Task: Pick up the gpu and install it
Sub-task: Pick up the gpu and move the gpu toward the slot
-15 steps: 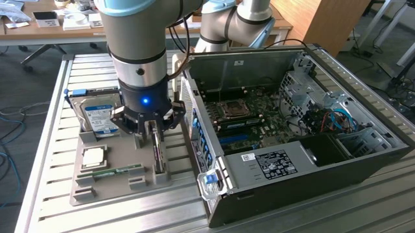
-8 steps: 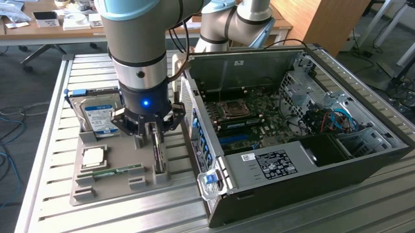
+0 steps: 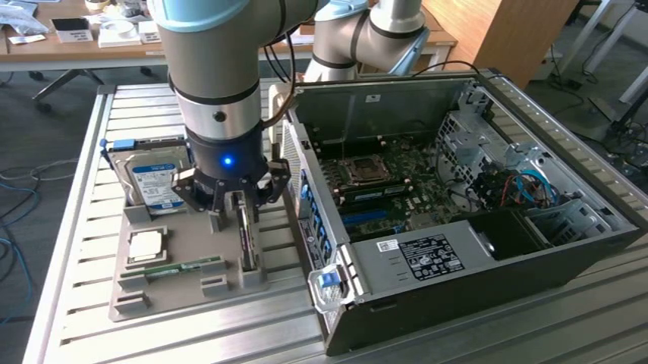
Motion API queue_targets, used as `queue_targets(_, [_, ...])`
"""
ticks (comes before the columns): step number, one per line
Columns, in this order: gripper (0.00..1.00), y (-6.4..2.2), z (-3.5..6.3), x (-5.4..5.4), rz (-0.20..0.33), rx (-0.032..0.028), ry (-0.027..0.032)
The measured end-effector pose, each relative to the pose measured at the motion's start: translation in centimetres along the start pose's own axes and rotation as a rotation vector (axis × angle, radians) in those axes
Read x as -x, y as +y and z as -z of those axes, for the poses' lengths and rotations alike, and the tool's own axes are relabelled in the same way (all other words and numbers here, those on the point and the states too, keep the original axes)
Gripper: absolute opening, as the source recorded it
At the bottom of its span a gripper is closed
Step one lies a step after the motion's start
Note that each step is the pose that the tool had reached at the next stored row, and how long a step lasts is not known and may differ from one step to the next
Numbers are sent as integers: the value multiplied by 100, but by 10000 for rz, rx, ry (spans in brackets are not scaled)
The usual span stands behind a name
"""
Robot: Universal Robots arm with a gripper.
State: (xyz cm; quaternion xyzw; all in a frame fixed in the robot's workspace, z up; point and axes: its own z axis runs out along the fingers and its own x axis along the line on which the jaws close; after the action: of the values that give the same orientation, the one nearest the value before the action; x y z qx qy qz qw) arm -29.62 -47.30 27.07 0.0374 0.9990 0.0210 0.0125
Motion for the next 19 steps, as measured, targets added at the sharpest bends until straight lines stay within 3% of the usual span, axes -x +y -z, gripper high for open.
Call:
queue_targets(13, [49,-4,-191,-5,-2,-1,0])
queue_targets(19, [49,86,-241,-10,0,-1,1])
